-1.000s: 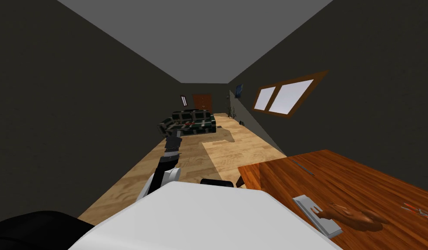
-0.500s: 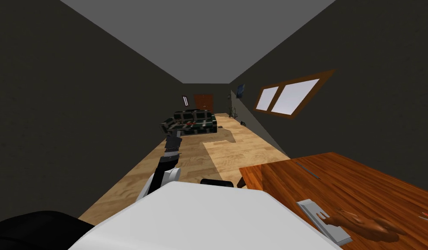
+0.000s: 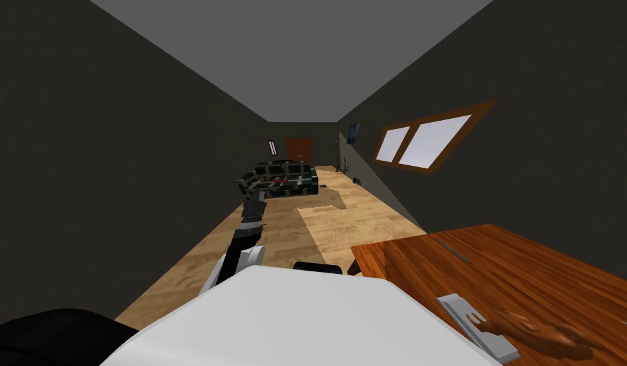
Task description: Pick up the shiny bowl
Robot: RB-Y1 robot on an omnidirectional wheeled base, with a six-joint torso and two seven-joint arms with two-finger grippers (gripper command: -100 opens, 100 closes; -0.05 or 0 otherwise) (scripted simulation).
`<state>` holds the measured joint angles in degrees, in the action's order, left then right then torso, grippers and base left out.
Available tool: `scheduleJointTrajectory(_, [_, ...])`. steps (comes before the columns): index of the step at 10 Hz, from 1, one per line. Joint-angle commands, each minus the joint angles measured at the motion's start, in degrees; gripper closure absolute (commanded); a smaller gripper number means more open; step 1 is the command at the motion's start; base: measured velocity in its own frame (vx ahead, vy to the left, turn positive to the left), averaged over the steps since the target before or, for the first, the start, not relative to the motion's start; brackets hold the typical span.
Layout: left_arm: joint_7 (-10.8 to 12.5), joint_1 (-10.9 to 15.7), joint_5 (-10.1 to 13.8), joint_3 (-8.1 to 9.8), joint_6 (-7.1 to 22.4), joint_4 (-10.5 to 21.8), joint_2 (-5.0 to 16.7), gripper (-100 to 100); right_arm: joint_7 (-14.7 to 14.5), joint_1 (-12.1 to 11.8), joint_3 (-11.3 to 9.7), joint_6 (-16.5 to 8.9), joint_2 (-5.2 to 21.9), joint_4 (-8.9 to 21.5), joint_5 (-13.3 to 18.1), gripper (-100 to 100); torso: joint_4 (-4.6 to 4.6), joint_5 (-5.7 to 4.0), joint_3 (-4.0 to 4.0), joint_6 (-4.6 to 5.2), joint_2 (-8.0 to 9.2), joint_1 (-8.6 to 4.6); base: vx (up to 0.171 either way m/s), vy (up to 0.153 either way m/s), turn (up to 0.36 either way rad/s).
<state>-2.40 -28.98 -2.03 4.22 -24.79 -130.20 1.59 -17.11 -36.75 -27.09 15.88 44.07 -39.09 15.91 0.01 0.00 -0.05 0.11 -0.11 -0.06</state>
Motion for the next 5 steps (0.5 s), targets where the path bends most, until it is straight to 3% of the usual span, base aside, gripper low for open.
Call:
scheduleJointTrajectory(1, [0.0, 0.0, 0.0, 0.0, 0.0, 0.0, 0.0, 0, 0.0, 0.01, 0.0, 0.0, 0.0, -0.01, 0.0, -100, 0.0, 0.0, 0.0, 0.0, 0.0, 0.0, 0.008, 0.016, 0.045])
scheduleJointTrajectory(4, [0.0, 0.0, 0.0, 0.0, 0.0, 0.0, 0.0, 0, -0.73, 3.61, 0.13, -2.35, -4.36, 2.97, 0.82, -100, 0.04, -0.18, 0.04, 0.02, 0.04, -0.1, -0.006, -0.018, -0.033])
scheduleJointTrajectory(5, [0.0, 0.0, 0.0, 0.0, 0.0, 0.0, 0.0, 0, -0.73, 3.61, 0.13, -2.35, -4.36, 2.97, 0.82, -100, 0.1, -0.43, 0.06, 0.01, 0.04, -0.2, 0.002, -0.015, 0.011])
